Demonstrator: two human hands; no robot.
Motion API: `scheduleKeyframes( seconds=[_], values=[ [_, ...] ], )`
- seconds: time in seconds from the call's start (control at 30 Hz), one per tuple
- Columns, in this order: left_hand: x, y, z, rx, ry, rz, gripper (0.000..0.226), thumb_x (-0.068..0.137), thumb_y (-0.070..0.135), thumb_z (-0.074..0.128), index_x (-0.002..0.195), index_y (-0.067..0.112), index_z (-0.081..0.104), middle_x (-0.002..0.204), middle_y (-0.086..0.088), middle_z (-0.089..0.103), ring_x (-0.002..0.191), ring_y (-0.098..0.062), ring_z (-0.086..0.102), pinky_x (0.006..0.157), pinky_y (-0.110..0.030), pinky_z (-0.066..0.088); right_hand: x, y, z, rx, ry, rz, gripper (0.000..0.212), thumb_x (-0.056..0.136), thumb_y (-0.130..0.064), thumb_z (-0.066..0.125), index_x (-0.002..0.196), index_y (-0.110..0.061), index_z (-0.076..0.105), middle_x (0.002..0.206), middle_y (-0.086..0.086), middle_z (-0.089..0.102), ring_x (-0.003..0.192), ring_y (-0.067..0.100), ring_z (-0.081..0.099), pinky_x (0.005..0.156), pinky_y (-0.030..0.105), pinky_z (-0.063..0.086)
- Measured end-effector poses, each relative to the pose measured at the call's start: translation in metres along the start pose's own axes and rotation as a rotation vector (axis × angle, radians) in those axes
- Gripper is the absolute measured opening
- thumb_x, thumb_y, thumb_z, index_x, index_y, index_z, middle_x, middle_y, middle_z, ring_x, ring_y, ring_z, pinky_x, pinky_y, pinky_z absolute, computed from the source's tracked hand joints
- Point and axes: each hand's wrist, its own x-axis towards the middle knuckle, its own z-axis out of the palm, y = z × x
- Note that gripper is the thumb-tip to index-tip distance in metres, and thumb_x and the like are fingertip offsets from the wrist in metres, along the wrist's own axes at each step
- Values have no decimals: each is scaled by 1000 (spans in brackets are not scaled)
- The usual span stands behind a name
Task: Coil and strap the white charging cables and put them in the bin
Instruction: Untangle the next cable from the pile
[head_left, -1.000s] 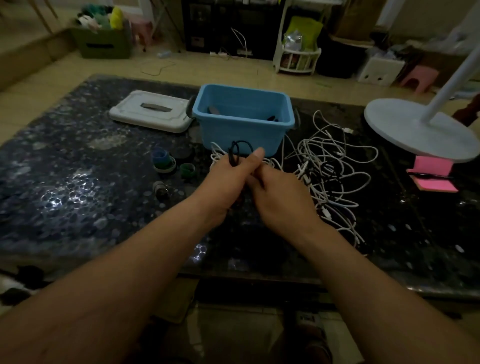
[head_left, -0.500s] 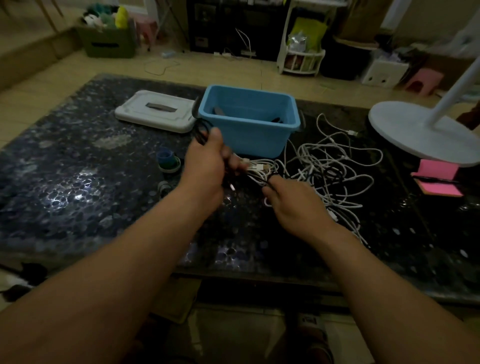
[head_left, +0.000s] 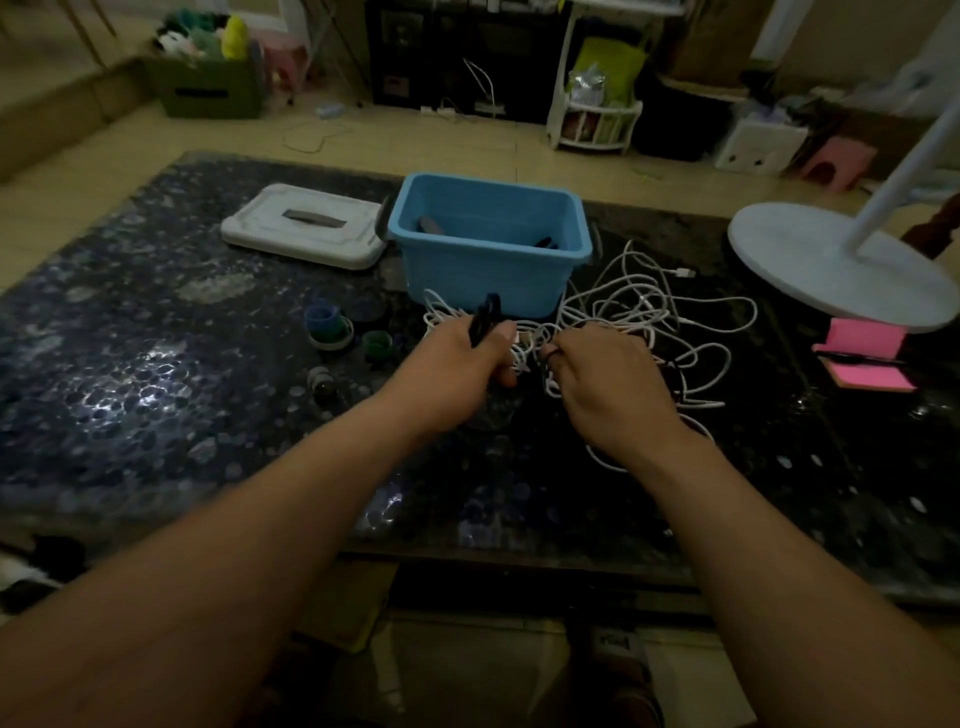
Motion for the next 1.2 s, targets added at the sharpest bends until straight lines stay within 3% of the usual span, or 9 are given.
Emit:
scheduleKeyframes(
  seconds=[0.13,0.3,0.4,0.57,0.63,0.7,0.83,1.03,1.2],
  values=[
    [-12,9,15,-86,-185,-26,35,107,44,55,94,14,70,83,-4,75,49,-1,52,46,-16,42,2,0,-1,-21,-62,31,20,99,-30,41,82,-25,49,90,6,63,89,35,61,78,45,40],
    [-11,6,20,-123,-330,-27,22,103,29,66,84,19,70,73,5,74,58,-5,54,50,-17,42,5,3,-3,85,-88,120,23,100,-25,45,88,-22,64,92,1,64,93,29,61,82,45,43],
    [-9,9,22,-216,-359,-52,18,104,17,61,91,12,72,82,-7,78,63,-11,58,54,-19,46,4,3,-5,137,-72,109,25,102,-24,44,89,-23,65,92,-2,66,93,25,62,85,45,46],
    [-3,10,29,-478,-254,-161,18,102,-2,46,97,9,60,70,-7,65,67,-21,66,69,-37,61,-4,12,-6,147,-56,91,23,106,-38,52,90,-27,64,89,-7,69,90,22,64,85,41,40],
    [0,9,27,-596,-213,-218,20,102,-2,41,100,8,57,63,-4,53,52,-20,54,57,-37,60,-6,22,-3,24,-54,72,19,103,-36,57,94,-24,68,95,-1,74,95,28,67,89,42,41],
    [2,10,22,-610,-189,-211,18,104,4,40,100,9,57,58,0,38,44,-13,32,40,-25,37,-4,33,-1,-67,-37,64,12,100,-29,60,97,-23,69,99,0,74,98,29,68,91,41,40],
    [3,20,9,-724,-171,-104,21,103,9,43,86,12,56,58,1,24,40,-11,19,39,-21,15,3,58,-8,-150,91,140,13,96,-20,60,100,-25,71,103,0,72,104,30,66,97,44,37],
    [14,13,-9,-703,-24,-117,33,106,25,56,75,22,45,55,2,27,44,-14,23,42,-26,27,-2,92,-12,-206,52,319,24,100,-36,61,119,-26,72,122,3,67,122,33,57,104,51,38],
    [16,3,2,-593,27,-157,26,104,23,63,81,20,53,57,0,33,47,-17,36,49,-28,47,-3,67,-10,-203,125,201,16,97,-36,62,109,-29,70,115,-4,69,117,25,60,100,46,36]
  ],
)
